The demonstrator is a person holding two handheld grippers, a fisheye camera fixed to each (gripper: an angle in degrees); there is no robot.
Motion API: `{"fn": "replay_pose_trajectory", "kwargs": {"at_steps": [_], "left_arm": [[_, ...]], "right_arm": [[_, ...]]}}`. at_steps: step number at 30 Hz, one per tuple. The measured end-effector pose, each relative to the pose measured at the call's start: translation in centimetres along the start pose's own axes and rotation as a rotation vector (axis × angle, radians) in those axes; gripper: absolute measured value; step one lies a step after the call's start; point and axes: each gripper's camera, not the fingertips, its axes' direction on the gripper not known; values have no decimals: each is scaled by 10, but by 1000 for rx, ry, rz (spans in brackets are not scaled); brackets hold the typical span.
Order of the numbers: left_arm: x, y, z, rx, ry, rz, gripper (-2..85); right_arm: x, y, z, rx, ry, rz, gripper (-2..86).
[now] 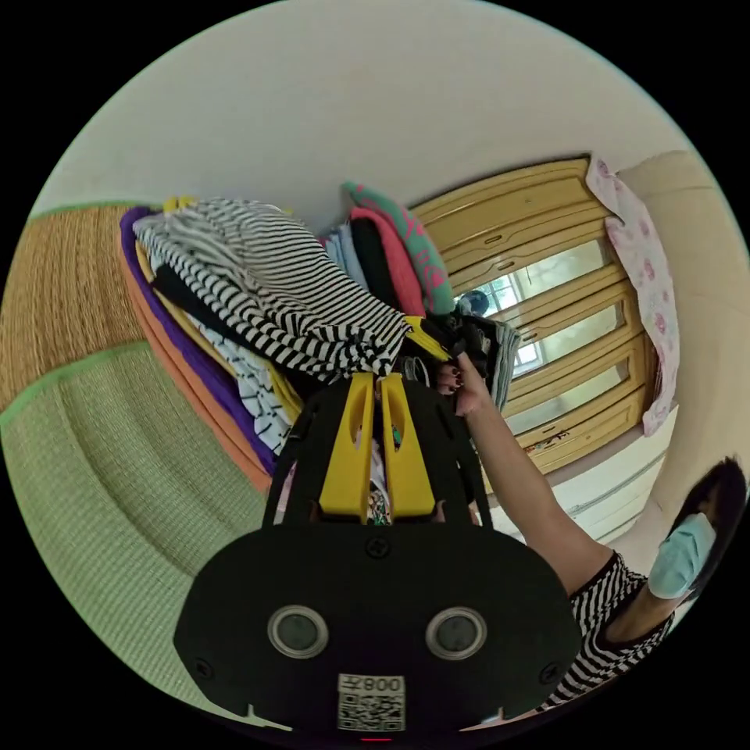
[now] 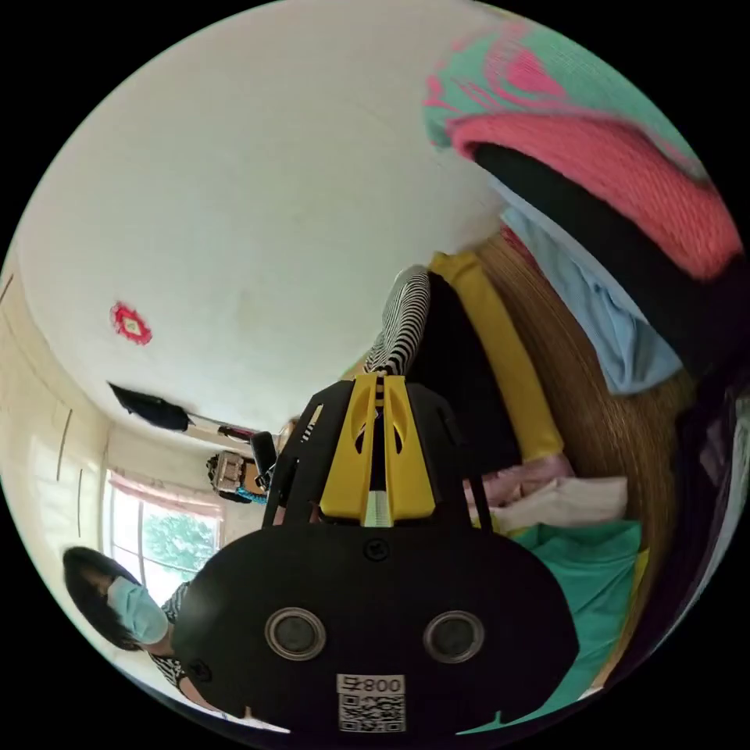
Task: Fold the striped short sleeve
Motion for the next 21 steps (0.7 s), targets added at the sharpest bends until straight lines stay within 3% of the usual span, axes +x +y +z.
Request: {"fn": "replay_pose_trajectory", "kwargs": {"at_steps": [2, 4, 7, 16, 21], "left_arm": [[-21, -4, 31, -67, 57, -60, 11], [-30, -12, 45, -26, 130, -87, 11], [-22, -35, 50, -42, 98, -56, 11], [1, -74, 49, -71, 119, -52, 6], [28, -82, 32, -49, 126, 6, 2]], "right_arm": [[46, 10, 5, -14, 30, 74, 10], [70, 14, 5, -16, 25, 102, 9], [80, 13, 5, -18, 30, 103, 8], [59, 9, 17, 2, 119, 120, 3], [-3, 16, 9, 88, 260, 26, 1]]}}
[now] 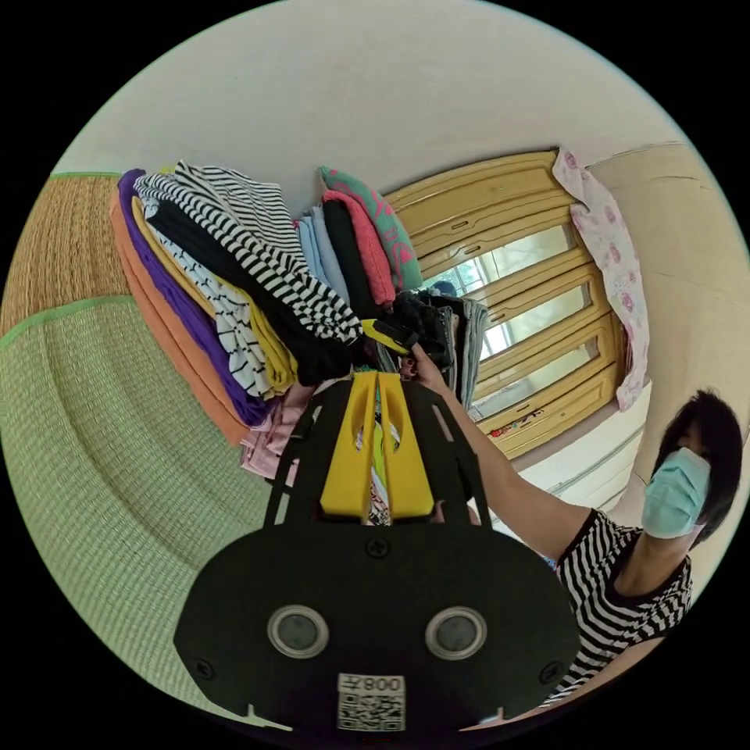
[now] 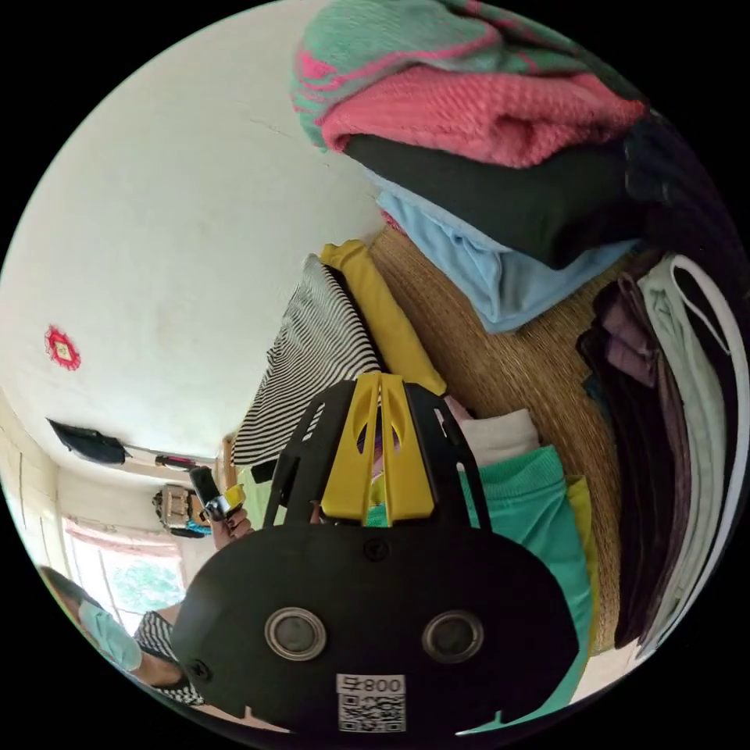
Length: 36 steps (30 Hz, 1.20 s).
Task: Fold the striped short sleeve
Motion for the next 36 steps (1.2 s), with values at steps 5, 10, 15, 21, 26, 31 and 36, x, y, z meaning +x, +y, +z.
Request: {"fn": "replay_pose_trajectory", "kwargs": {"at_steps": [5, 10, 15, 21, 26, 31, 36], "left_arm": [[28, -37, -10, 72, -40, 58, 1], [27, -56, 15, -65, -230, -4, 0], [47, -41, -6, 19, -172, -13, 0], [84, -34, -14, -33, -245, 34, 1], [112, -7, -30, -37, -233, 32, 4], [204, 67, -93, 31, -275, 303, 18], [303, 161, -125, 103, -382, 615, 47]], "right_arm": [[-101, 7, 34, -80, 56, -232, 0], [-177, 13, 115, -323, 316, -374, 0], [-231, 29, 100, -277, 385, -445, 0], [-329, 83, 110, -313, 417, -691, 0], [-359, 113, 108, -349, 513, -727, 0], [-382, 203, -45, 3, 360, -778, 0], [-376, 357, -197, 406, 386, -803, 1]]}}
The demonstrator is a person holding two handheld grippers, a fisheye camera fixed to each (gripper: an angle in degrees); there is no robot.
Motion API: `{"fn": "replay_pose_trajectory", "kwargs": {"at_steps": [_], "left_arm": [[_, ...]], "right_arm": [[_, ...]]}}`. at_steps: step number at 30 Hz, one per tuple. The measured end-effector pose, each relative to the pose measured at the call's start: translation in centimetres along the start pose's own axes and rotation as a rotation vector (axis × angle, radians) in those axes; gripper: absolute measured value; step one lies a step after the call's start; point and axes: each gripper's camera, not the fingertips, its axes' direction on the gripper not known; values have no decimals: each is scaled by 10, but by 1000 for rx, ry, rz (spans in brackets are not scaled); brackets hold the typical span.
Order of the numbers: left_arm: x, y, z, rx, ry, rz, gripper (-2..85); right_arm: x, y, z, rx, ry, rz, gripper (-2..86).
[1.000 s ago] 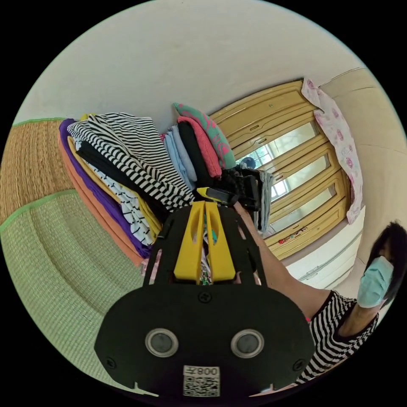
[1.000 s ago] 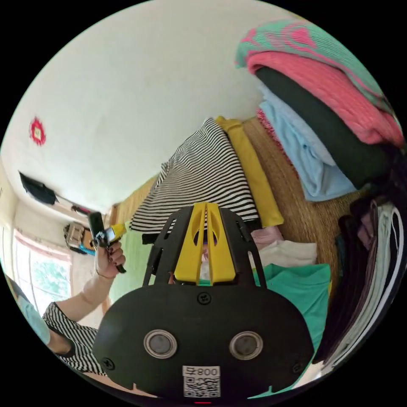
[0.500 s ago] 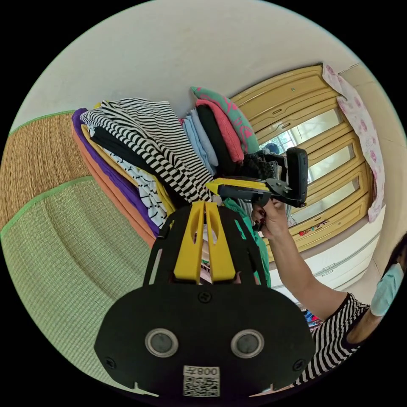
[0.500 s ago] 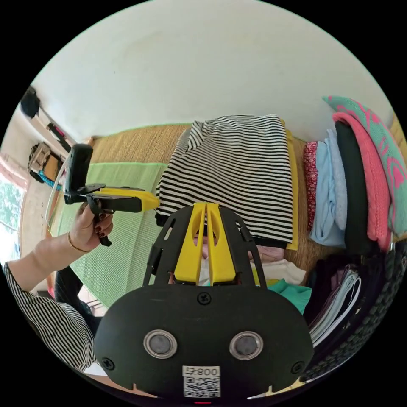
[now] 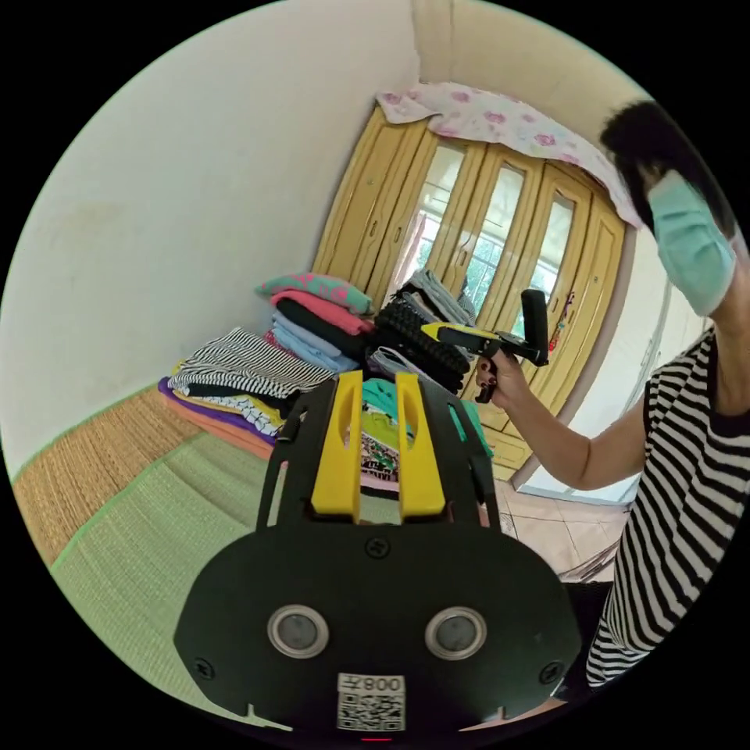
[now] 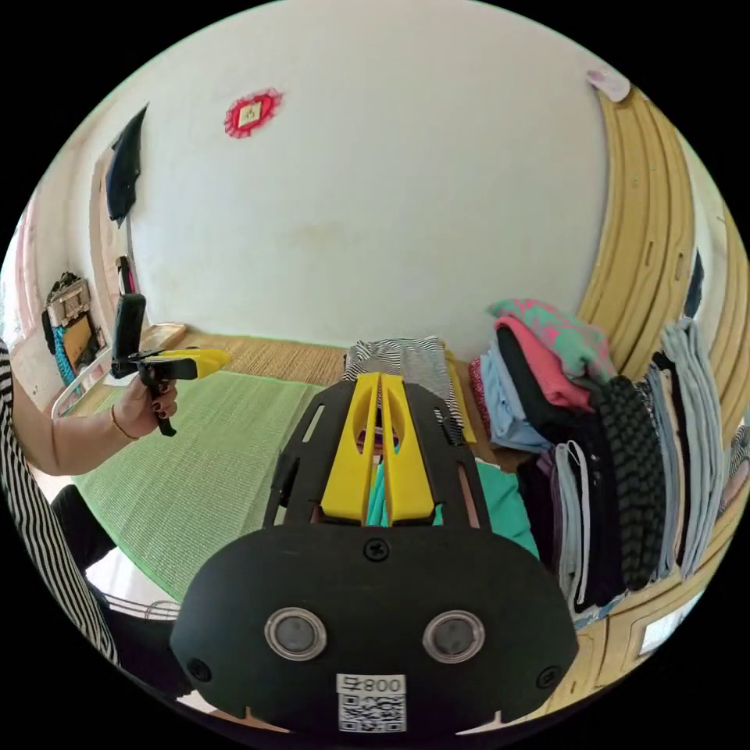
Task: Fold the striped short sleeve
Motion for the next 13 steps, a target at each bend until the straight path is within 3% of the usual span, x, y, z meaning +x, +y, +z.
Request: {"fn": "replay_pose_trajectory", "kwargs": {"at_steps": [2, 7, 13], "left_arm": [[32, 13, -13, 74, 31, 57, 34], [95, 28, -25, 129, 344, 94, 8], [170, 33, -59, 111, 282, 239, 14]], "right_arm": [[4, 17, -30, 7, -13, 61, 1], [25, 43, -53, -29, -91, 200, 5], [43, 49, -31, -146, -6, 271, 67]]}}
